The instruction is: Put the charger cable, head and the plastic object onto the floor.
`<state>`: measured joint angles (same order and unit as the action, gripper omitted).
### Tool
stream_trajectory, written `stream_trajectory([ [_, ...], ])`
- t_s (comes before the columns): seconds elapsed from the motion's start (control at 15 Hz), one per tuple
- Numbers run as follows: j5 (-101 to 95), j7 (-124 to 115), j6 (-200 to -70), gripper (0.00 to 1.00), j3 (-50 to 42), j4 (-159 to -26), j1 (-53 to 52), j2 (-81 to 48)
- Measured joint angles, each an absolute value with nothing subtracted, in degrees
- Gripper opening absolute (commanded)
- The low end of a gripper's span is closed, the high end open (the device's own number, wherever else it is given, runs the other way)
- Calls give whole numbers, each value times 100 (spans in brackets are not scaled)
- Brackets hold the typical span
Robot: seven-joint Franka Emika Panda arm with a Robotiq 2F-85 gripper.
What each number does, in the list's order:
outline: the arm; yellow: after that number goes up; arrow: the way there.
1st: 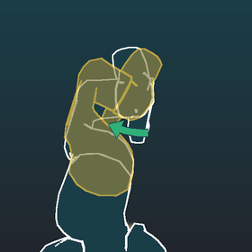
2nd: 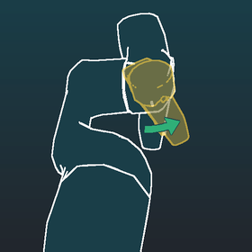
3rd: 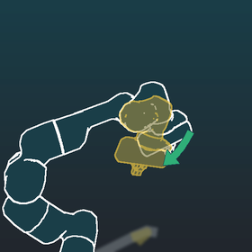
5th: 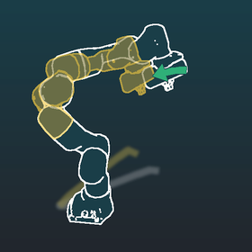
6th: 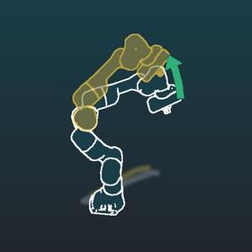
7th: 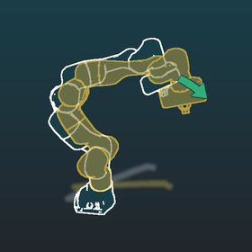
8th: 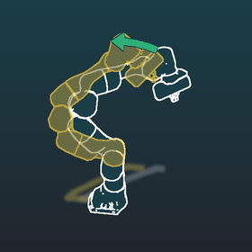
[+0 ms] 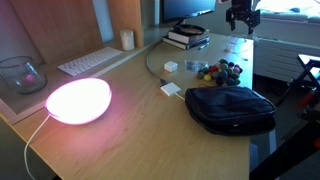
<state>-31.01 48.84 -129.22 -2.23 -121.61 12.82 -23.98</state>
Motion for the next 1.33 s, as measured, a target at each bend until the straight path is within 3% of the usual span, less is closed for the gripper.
stream_trajectory([
  [0.53, -2708, 5595, -12795, 100, -551, -12085, 1352, -2517],
  [0.6, -2709, 5542, -12772, 75, -590, -12056, 1318, -2565],
  [0.67, -2716, 5451, -12747, 74, -616, -12021, 1288, -2619],
  [1.2, -2783, 5126, -12709, 12, -673, -11773, 1185, -2966],
  [1.33, -2807, 5056, -12709, 1, -708, -11755, 1167, -2983],
])
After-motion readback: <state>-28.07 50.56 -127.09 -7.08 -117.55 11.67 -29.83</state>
